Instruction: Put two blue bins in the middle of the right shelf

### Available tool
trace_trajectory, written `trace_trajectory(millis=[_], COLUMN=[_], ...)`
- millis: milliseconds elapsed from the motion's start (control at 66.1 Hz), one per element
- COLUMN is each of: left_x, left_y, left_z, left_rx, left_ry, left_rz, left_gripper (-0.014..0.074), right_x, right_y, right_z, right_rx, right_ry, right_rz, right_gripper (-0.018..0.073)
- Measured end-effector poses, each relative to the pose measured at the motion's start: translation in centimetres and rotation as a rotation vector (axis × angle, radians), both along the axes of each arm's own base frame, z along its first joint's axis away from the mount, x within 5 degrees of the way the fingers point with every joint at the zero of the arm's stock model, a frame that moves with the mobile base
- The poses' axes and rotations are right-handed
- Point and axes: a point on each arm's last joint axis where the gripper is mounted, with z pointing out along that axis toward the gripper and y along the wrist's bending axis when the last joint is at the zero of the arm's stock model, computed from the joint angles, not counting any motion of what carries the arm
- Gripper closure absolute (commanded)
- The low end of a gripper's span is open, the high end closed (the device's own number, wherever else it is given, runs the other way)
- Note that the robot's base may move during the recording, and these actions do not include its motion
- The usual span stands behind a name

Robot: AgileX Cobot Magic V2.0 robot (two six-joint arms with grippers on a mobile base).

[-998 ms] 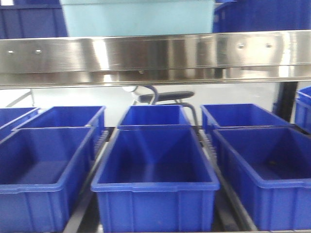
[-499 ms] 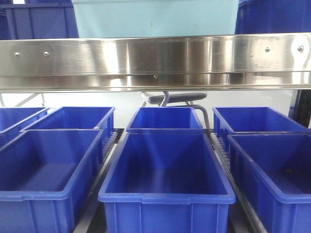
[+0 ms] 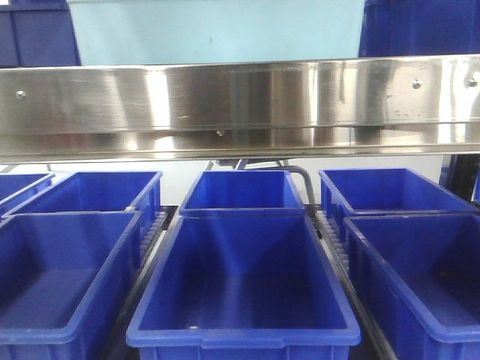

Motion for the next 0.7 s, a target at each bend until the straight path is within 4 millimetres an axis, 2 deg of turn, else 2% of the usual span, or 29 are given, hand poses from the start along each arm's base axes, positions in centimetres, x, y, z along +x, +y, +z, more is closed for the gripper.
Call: trace_trajectory(millis=[695], left_x=[0.00], left_y=[0.00], left_z=[0.02], left_rx=[0.000], left_ry=[-0.002], left_rz=[0.000], left_gripper=[0.0707], right_x=[0.00], right_y=[0.00], right_z=[0.00], right_rx=[0.000], right_ry=[0.000], right_rz=[0.000], right_gripper=[0.0725])
